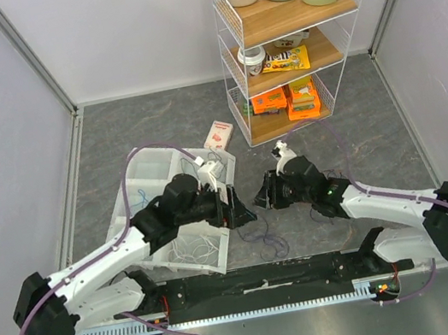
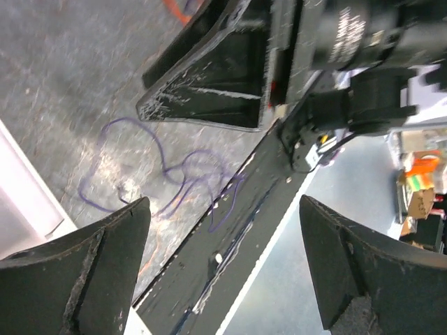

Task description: Untangle the cables

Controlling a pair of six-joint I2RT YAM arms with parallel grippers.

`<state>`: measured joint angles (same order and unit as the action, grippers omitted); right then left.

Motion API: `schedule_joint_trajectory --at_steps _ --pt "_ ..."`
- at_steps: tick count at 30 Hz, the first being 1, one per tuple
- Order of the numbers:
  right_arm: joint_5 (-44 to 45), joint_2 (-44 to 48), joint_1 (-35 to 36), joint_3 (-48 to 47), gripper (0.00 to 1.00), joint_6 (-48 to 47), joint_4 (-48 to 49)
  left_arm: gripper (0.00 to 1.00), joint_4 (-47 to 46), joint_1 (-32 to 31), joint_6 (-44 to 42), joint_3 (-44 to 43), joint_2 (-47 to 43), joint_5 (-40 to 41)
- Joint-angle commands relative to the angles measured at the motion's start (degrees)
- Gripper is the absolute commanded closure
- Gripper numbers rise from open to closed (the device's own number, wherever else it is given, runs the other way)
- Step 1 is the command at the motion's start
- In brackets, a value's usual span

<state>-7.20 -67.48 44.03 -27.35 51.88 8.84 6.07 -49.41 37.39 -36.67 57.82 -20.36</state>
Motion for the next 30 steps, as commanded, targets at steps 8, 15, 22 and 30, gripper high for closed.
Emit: schedule_joint_trajectory --at_steps 8,15,22,30 --pt "13.9 7.7 -6.0 -11.3 0.15 -11.9 -27.3 0.07 8.6 -12.0 -7.9 -8.8 13.9 9.9" --pt "15.0 19.5 -15.6 -14.3 0.13 -14.2 -36.8 0.04 12.9 -20.8 -15.4 -17.5 26.2 17.8" --pt "15.7 25.9 -16.2 -15.7 0.10 -15.4 -37.8 0.06 21.0 -24.8 -21.6 -26.7 40.3 20.2" --pt "15.6 26.4 -16.2 -14.9 0.10 -15.9 -37.8 0.68 24.5 -25.9 -22.2 -27.4 38.6 30.3"
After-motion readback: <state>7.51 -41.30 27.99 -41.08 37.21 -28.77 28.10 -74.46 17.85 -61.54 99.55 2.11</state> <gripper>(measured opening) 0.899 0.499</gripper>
